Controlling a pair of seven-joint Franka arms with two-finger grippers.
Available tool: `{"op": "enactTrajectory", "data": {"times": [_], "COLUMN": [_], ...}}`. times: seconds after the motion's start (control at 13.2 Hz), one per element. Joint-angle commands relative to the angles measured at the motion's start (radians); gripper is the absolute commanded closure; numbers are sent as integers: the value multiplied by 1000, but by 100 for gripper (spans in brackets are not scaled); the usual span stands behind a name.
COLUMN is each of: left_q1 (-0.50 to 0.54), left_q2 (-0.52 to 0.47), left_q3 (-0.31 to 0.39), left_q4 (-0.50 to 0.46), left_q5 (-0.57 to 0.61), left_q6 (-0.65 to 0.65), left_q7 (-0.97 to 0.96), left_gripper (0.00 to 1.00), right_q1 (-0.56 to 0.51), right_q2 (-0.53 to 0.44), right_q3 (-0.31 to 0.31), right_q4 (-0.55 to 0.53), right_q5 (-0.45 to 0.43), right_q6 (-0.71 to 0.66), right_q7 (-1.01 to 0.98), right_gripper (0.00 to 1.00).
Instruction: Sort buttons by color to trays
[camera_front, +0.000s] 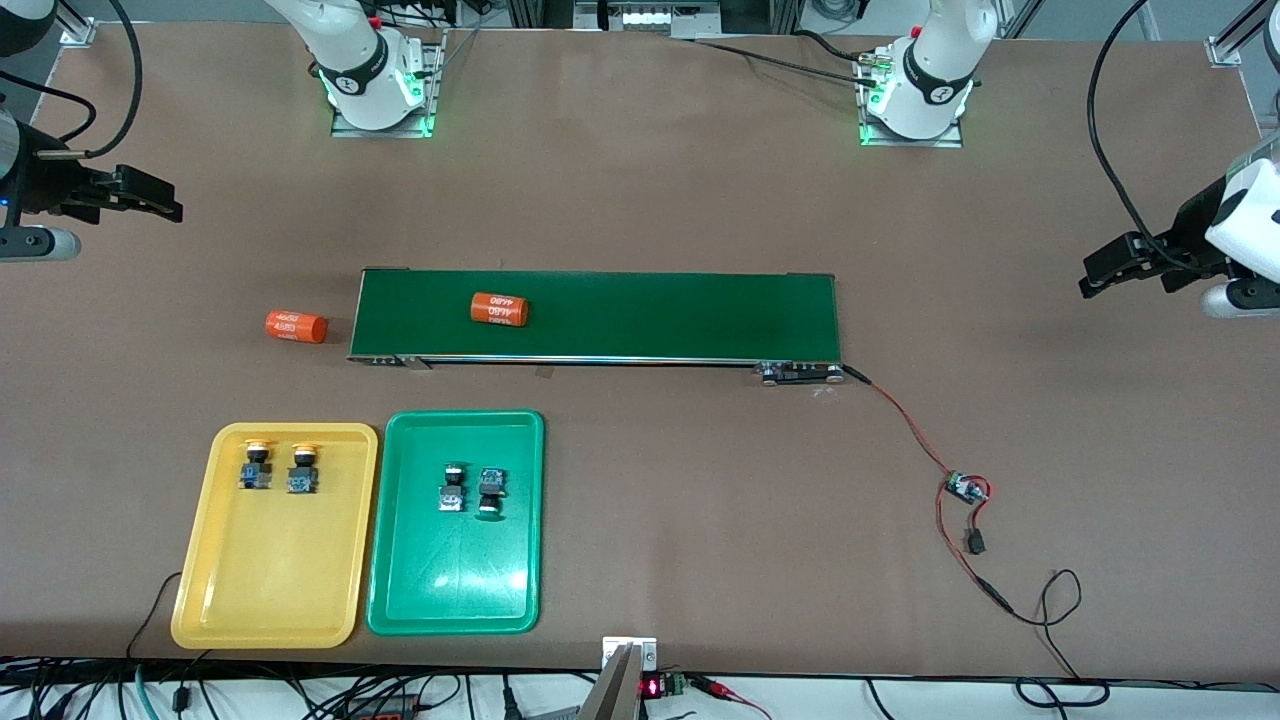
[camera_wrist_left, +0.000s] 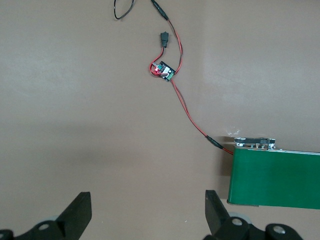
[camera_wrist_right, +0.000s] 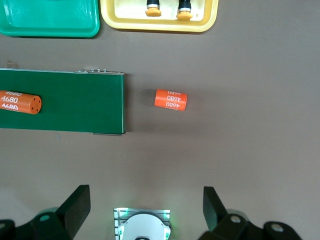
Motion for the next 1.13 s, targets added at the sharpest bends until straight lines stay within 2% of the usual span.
{"op": "enactTrajectory", "data": {"times": [0.0,1.06], "left_q1": [5,16], "left_q2": [-28,-26], "left_q3": [1,3], "left_q4": [-27,-27], "left_q5": [-2,-2], "left_q6": [-3,-6], "left_q7": [15,15], "left_gripper": [0,0], "right_q1": [-17,-17], "right_q2": [-7,-4], "right_q3": [7,7], "right_q4": [-6,-6], "right_q5": [-10,-10], "right_q6": [3,1], "right_q7": [-20,-20], "right_gripper": [0,0]}}
